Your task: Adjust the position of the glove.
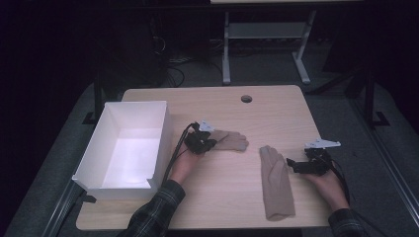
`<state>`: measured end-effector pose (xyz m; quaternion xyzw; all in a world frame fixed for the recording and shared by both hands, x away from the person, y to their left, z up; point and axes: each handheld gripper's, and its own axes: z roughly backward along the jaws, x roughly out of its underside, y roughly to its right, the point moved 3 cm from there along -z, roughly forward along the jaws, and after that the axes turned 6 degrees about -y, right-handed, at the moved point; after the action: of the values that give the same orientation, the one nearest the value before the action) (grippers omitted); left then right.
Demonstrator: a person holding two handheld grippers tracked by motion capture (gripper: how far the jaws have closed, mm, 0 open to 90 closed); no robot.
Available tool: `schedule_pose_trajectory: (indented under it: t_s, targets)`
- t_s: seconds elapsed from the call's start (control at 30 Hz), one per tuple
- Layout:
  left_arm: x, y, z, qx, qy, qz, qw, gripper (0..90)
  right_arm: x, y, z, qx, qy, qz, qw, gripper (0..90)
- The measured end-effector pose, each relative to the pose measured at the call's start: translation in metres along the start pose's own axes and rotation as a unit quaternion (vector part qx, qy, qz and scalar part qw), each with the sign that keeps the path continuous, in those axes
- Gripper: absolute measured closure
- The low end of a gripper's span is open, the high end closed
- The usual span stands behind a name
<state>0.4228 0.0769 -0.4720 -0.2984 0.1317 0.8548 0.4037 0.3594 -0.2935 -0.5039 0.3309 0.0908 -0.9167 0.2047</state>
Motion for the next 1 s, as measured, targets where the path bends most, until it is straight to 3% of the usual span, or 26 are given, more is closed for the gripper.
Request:
schedule_pose_trajectory:
  t_s: [0.1,0.13,0.33,0.5,0.67,1.0]
  targets:
    - [0.003,-0.002,-0.015,-0.001,-0.023,-0.004,0.9997,89.4,0.000,0.000,0.000,0.000,0.000,0.000,1.0000,13.1]
    - [0.003,-0.002,-0.016,0.004,-0.014,0.001,0.9999,89.5,0.000,0.000,0.000,0.000,0.000,0.000,1.0000,13.1]
    - [0.001,0.001,-0.018,0.017,-0.012,0.007,0.9998,89.5,0.000,0.000,0.000,0.000,0.000,0.000,1.0000,13.1]
    - [-0.001,0.007,-0.020,0.024,-0.012,-0.003,0.9996,89.6,0.000,0.000,0.000,0.000,0.000,0.000,1.0000,13.1]
    - [-0.006,0.016,-0.026,0.044,-0.006,0.007,0.9990,89.6,0.000,0.000,0.000,0.000,0.000,0.000,1.0000,13.1]
    - [-0.022,0.042,-0.039,0.068,0.003,-0.004,0.9976,89.5,0.000,0.000,0.000,0.000,0.000,0.000,1.0000,13.1]
